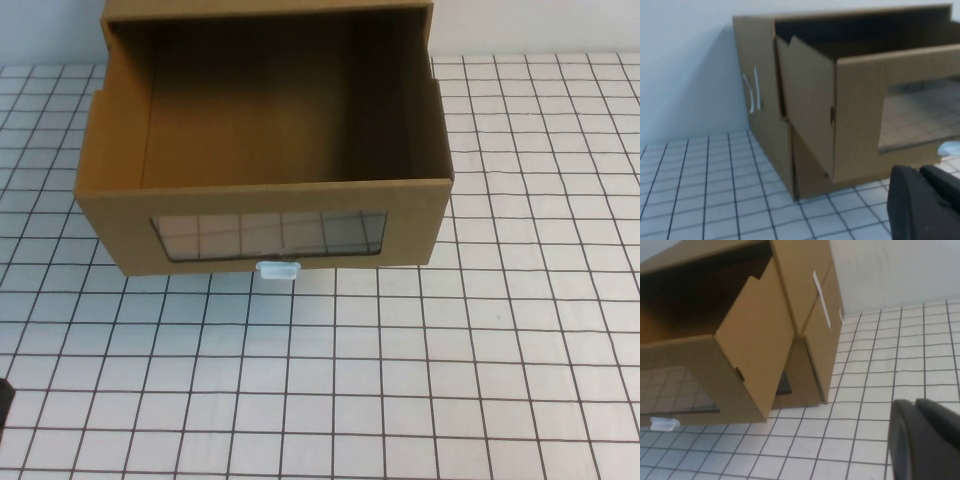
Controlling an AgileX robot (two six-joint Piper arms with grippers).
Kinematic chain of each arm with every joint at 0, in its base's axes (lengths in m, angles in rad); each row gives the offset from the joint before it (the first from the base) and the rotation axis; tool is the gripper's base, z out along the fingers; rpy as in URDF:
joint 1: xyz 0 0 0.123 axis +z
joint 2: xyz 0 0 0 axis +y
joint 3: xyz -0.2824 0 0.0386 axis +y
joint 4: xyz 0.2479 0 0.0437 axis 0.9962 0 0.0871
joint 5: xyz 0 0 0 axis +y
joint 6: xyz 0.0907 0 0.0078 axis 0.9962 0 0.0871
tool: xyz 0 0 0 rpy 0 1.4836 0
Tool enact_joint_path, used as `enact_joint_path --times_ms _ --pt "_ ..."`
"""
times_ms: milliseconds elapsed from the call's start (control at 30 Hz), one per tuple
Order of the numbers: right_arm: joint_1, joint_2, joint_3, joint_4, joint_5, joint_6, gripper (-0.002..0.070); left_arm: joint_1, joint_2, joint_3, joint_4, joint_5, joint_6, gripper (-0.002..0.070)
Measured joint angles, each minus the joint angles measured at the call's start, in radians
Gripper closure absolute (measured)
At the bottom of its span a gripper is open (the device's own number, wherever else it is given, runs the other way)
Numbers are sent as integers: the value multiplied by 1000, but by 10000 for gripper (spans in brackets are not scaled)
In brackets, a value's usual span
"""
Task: Open the shoe box
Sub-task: 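Pull the top drawer of the cardboard box fully open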
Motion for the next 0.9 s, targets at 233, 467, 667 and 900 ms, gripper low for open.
enact_joint_path --times_ms 233,467,667,900 --pt "0 -24 105 10 -38 2 689 0 0 101 -9 -104 2 677" --pt "0 -25 112 13 -85 4 689 0 0 101 -18 -68 2 677" --pt "0 -29 112 13 -87 4 689 0 0 101 -18 -64 2 677" --pt "-2 -29 112 13 -105 -8 689 0 0 101 -18 -64 2 677"
